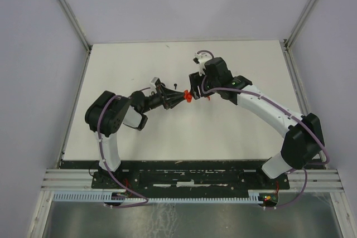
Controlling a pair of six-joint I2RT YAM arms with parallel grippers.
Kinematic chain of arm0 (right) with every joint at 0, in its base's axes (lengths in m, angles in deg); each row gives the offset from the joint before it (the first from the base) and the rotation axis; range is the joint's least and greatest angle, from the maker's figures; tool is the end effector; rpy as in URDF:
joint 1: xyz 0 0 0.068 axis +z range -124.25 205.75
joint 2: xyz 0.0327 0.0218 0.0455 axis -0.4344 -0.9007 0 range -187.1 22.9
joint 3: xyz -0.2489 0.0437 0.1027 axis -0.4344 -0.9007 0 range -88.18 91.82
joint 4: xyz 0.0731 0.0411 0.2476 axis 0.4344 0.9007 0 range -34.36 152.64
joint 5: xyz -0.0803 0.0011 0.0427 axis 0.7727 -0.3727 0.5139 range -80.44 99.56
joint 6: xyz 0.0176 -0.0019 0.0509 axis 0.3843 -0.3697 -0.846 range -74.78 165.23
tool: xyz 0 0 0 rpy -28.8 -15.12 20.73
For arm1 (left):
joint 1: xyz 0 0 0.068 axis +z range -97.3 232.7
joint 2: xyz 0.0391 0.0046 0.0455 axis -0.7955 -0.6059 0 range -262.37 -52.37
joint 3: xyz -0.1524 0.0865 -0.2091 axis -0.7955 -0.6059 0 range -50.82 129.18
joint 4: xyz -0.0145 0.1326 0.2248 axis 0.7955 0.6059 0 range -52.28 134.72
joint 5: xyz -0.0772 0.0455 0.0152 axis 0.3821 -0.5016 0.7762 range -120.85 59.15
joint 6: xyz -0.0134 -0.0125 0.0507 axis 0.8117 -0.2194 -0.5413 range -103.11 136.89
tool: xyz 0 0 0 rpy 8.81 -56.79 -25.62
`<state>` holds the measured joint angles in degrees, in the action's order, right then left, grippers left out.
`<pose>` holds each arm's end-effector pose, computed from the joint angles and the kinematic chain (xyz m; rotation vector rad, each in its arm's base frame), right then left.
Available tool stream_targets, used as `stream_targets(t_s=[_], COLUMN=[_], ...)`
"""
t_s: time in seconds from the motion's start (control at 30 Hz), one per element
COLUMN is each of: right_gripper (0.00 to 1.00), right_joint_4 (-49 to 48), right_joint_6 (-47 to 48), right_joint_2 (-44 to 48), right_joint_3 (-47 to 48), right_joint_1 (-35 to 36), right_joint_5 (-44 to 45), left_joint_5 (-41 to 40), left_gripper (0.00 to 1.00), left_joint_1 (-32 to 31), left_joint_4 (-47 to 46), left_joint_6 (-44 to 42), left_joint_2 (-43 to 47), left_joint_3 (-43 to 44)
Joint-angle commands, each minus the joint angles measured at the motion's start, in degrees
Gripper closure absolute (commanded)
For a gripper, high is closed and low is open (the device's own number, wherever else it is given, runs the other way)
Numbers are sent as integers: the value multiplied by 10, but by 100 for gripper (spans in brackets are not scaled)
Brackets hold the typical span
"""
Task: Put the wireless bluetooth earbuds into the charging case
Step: Adjust the earbud with the charging case.
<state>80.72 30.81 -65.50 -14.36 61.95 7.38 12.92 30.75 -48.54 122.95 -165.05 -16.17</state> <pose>0.2810 0.2073 0.3038 -0.4576 2.2682 0.5046 0.2968 -0.1461 0.1442 -0.5882 1.9042 -2.1953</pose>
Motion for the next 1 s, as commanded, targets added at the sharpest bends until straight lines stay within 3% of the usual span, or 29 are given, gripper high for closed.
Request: stream_targets(t_s=[0.0, 0.43, 0.97], right_gripper=[32, 47, 59], right_joint_4=[-37, -58, -46], right_joint_6=[20, 49, 62], right_joint_2=[19, 29, 5], right_joint_3=[7, -11, -7], right_joint_1=[5, 13, 20], right_joint_5=[-20, -90, -78], left_joint_5=[16, 24, 26], left_gripper=[97, 97, 97], left_joint_1=[0, 0, 1], left_joint_4=[-42, -45, -52], left_joint_6=[-30, -23, -13], left_joint_2=[8, 5, 9], left_joint_3=[18, 25, 27])
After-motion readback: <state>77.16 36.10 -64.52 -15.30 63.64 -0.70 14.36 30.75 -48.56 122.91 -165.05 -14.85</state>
